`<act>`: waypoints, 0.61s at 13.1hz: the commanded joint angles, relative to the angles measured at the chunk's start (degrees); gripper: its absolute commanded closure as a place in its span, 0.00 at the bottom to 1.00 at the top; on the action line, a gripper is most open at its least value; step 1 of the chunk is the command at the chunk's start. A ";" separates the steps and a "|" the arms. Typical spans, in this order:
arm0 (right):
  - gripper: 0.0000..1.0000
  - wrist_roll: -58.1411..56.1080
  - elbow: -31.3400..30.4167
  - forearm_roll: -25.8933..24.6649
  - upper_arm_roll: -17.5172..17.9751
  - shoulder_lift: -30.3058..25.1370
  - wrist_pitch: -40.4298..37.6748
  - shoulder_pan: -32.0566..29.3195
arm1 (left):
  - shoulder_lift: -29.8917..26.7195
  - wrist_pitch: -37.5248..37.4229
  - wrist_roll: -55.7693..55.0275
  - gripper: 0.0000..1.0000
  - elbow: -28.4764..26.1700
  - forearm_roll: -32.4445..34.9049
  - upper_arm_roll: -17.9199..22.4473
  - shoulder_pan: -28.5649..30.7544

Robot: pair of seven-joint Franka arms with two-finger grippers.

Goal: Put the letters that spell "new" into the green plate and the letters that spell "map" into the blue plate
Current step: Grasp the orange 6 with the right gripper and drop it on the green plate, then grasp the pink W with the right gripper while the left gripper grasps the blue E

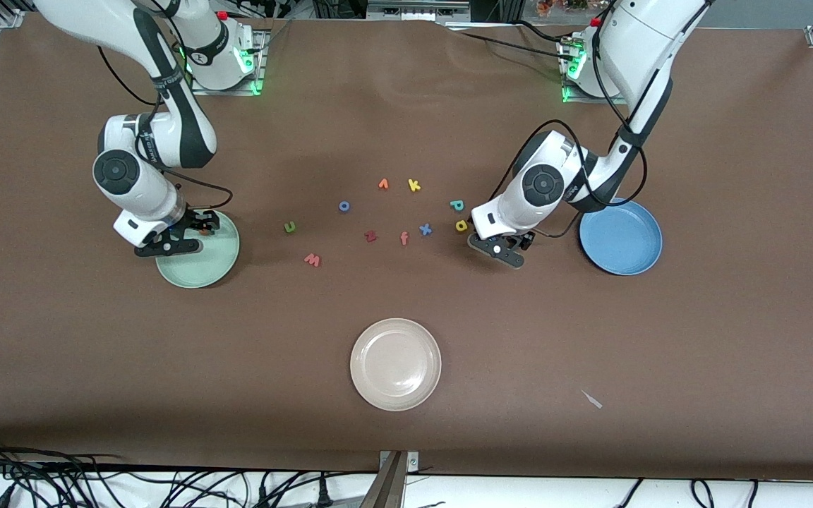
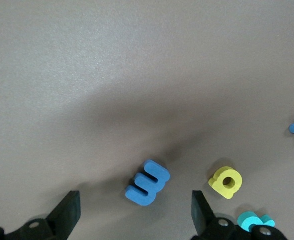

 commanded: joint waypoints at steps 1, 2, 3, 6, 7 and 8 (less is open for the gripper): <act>0.00 -10.75 4.77 -0.06 2.86 -1.48 -2.40 0.09 | 0.21 0.28 -0.14 0.02 0.46 1.60 -0.17 0.42; 0.00 -15.16 7.32 0.11 4.78 -1.48 -4.66 0.09 | 0.21 0.54 -0.14 0.03 0.46 1.61 -0.26 0.42; 0.00 -16.33 9.79 0.11 5.76 -1.31 -8.69 0.09 | 0.30 0.71 -0.14 0.04 0.46 1.61 -0.17 0.42; 0.00 -18.27 19.35 0.03 10.15 0.79 -20.46 0.44 | 0.65 0.72 -0.14 0.03 0.46 1.61 -0.17 0.42; 0.00 -18.89 24.35 0.03 11.38 2.80 -25.21 0.70 | 0.74 1.06 -0.14 0.02 0.46 1.61 -0.17 0.42; 0.00 -19.68 28.92 -0.15 11.48 5.26 -29.78 0.53 | 0.83 1.50 -0.23 0.02 0.37 1.61 -0.17 0.33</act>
